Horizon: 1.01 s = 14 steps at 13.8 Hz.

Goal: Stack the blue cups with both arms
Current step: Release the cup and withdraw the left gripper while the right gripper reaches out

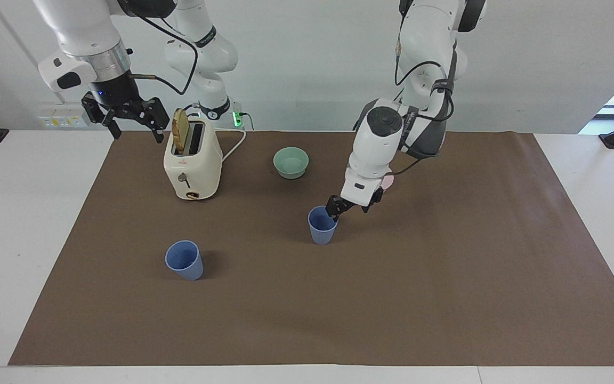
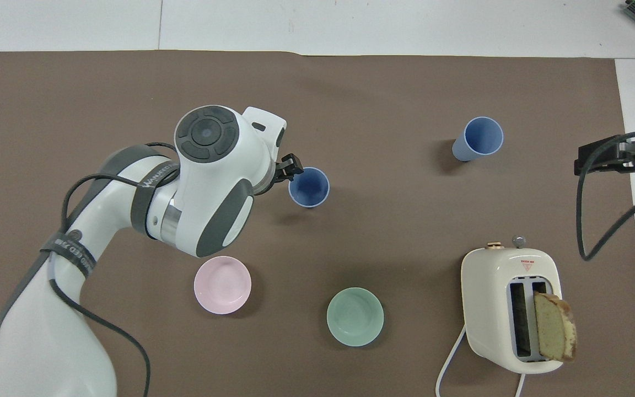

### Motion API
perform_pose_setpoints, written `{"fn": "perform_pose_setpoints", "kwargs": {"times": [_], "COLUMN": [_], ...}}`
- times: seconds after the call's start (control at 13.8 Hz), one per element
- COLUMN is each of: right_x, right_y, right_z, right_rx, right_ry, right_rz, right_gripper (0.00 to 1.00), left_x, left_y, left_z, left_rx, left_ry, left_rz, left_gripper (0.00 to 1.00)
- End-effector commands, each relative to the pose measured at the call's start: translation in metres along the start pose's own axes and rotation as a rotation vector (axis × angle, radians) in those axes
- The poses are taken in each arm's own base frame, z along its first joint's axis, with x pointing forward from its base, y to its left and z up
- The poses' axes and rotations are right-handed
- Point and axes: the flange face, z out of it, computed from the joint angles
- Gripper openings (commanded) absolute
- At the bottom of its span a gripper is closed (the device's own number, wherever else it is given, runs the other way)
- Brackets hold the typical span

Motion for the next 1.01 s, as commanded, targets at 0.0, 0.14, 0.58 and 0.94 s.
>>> {"fn": "perform_pose_setpoints", "kwargs": {"times": [0.0,0.14,0.58,0.94], "right_x": [0.000,-0.002,0.037,0.086], "right_y": [0.003,-0.003,-0.007,0.002], "right_z": [0.000,0.004,0.050,0.104], "right_rx": [0.018,0.017,0.013,0.025], "right_ry": [0.009,0.015,0.081,0.086], "right_rz": [-0.027,-0.036,-0.053,-0.067], "right_gripper": [1.00,1.00,1.00,1.00], "left_x": [0.016,0.034,0.073,0.090], "left_y": [-0.044,-0.087,-0.207,-0.284], "left_z": [-0.059,-0.092,-0.146,-0.178], "left_rx": [0.011,0.017,0.042,0.037], "left_ry": [0.006,-0.001,-0.065,-0.073], "left_rz": [0.053,0.091,0.271,0.415], "left_gripper": [1.00,1.00,1.00,1.00]}}
